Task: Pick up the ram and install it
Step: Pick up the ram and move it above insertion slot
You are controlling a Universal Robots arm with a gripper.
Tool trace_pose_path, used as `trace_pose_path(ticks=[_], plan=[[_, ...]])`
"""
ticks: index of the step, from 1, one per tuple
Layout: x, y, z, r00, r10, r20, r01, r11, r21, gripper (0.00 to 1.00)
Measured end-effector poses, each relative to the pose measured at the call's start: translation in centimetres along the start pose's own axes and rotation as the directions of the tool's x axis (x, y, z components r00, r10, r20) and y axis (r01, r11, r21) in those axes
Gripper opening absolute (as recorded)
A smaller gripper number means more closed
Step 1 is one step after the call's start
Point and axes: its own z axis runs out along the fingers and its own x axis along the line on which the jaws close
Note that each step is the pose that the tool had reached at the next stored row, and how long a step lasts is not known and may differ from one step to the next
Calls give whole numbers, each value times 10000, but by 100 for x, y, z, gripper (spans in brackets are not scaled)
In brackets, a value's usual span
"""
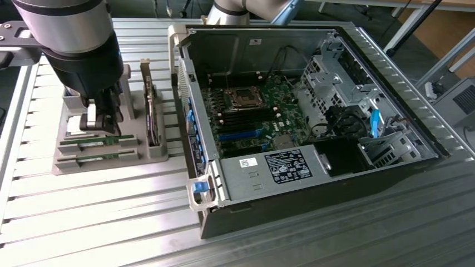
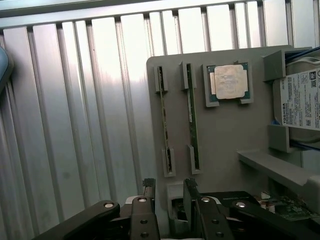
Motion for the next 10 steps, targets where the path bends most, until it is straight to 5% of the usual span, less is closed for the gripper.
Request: trace_pose_path(ticks=[2, 10], plan=[[13, 0, 107, 10000, 0, -1, 0, 10000, 0, 35], [23, 0, 185, 10000, 1, 0, -1, 10000, 0, 35]])
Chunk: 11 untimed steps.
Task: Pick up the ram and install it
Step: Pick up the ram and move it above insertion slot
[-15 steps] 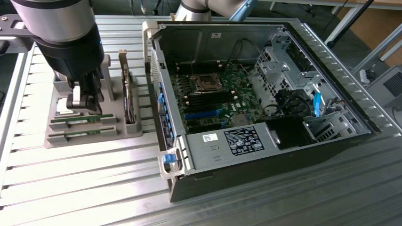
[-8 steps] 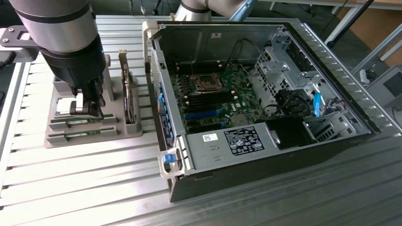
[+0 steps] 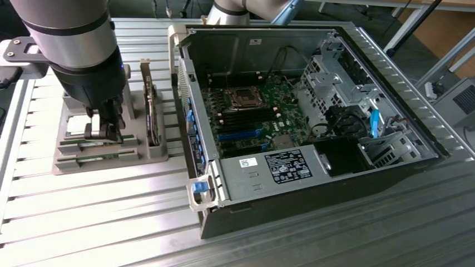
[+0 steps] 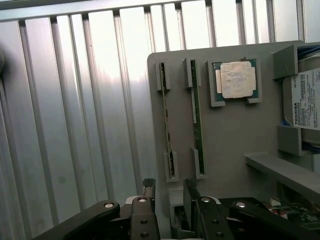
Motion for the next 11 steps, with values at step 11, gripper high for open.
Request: trace_pose_path(ticks=[11], plan=[[9, 0, 74, 10000, 0, 1, 0, 10000, 0, 35]])
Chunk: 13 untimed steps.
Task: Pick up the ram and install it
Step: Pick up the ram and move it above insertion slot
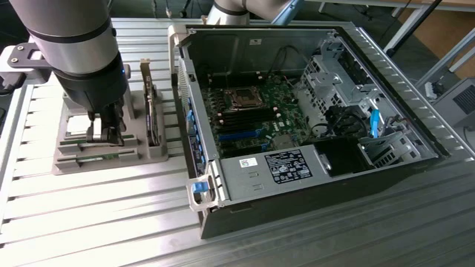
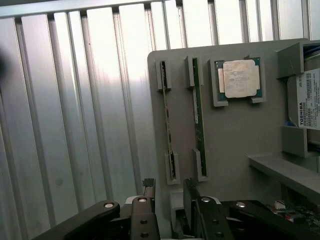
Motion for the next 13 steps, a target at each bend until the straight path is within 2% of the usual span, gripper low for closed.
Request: trace_pose_path(ticks=[13], plan=[[11, -1, 60, 10000, 0, 0, 0, 10000, 0, 35]])
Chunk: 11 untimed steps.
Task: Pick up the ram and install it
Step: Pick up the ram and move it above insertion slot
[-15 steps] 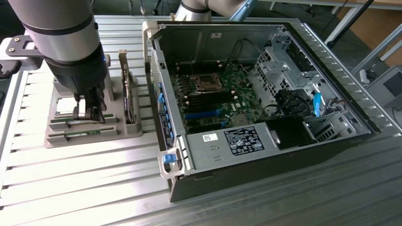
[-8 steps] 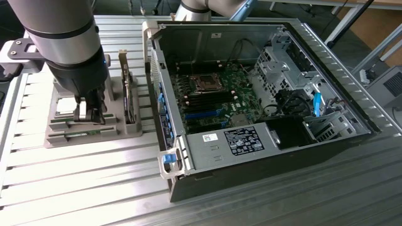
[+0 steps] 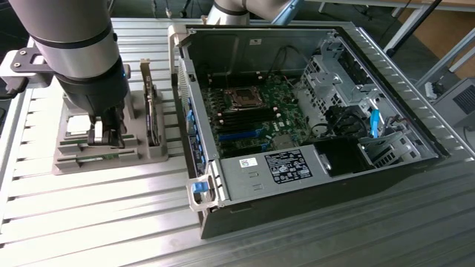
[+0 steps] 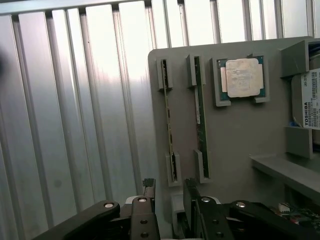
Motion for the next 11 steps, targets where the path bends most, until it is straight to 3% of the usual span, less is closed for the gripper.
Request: trace_pose_path(ticks=[11], plan=[[14, -1, 64, 10000, 0, 1, 0, 10000, 0, 35]])
